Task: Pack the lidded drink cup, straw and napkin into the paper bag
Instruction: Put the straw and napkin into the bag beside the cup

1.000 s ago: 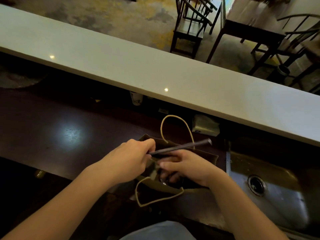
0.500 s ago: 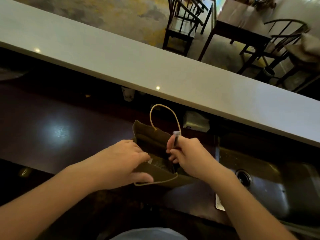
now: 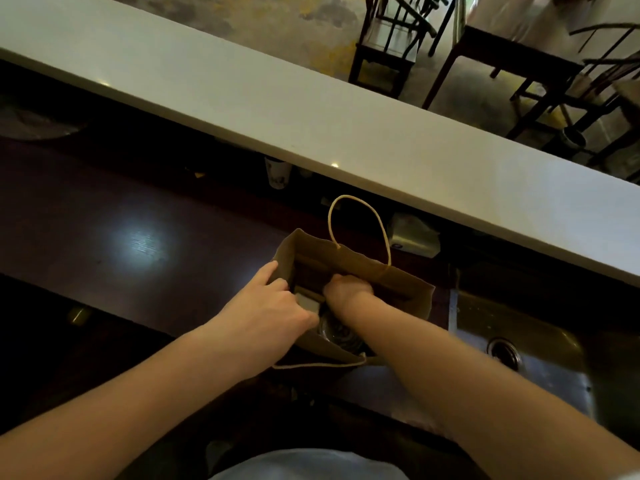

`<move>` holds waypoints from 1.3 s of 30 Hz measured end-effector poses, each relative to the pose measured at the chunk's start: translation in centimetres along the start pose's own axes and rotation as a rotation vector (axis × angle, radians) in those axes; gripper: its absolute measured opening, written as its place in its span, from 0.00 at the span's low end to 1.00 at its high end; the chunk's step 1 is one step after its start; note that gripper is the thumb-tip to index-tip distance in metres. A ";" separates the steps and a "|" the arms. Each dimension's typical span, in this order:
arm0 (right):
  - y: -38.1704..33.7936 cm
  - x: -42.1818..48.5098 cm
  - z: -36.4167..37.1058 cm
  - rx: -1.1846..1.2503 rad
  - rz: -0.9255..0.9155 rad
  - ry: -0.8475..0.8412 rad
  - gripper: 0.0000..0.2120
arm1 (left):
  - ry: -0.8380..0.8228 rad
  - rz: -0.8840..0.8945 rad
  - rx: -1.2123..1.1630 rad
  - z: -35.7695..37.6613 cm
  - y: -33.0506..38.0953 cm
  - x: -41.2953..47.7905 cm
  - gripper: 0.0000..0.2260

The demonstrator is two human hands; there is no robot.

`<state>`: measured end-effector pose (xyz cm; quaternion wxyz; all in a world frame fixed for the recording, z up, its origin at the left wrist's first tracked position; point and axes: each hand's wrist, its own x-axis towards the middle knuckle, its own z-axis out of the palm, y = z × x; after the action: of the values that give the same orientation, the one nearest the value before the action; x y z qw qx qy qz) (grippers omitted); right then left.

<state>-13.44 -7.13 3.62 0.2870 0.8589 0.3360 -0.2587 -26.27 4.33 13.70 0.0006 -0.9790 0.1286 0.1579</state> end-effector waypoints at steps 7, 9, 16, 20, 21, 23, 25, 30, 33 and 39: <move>-0.8 2.1 1.6 0.139 -0.020 -0.049 0.17 | 0.032 -0.024 -0.035 0.7 0.3 -0.1 0.12; -0.1 2.3 1.6 0.268 -0.074 -0.094 0.17 | 0.042 -0.038 -0.046 1.0 0.2 -0.1 0.11; 1.5 3.4 0.7 0.488 -0.096 -0.345 0.16 | 0.062 -0.057 -0.100 0.8 0.1 0.1 0.11; 1.7 2.8 0.1 0.471 -0.135 -0.361 0.14 | 0.062 -0.045 -0.092 0.7 -0.1 0.1 0.11; 1.9 2.1 -0.4 0.469 -0.156 -0.356 0.13 | 0.059 -0.042 -0.084 0.7 -0.1 0.1 0.11; 2.9 0.1 -1.9 0.478 -0.178 -0.318 0.13 | 0.057 -0.037 -0.072 0.5 -0.3 0.2 0.11; 5.0 -3.2 -3.5 0.557 -0.182 -0.221 0.17 | 0.039 -0.027 -0.065 0.1 -0.4 0.2 0.11; 10.3 -14.7 -3.7 1.112 -0.070 0.251 0.16 | 0.016 0.004 -0.080 -0.4 -0.7 0.5 0.13; 10.8 -18.7 -0.4 1.304 0.053 0.447 0.12 | 0.028 0.022 -0.077 -0.3 -0.9 0.8 0.12; 7.1 -19.7 5.8 1.488 0.260 0.376 0.17 | 0.179 0.166 -0.240 -0.6 -2.0 0.7 0.11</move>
<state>-22.36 -23.78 14.34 -0.3987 0.8875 0.0134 -0.2304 -24.89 6.10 13.95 -0.1409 -0.9683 0.1886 0.0836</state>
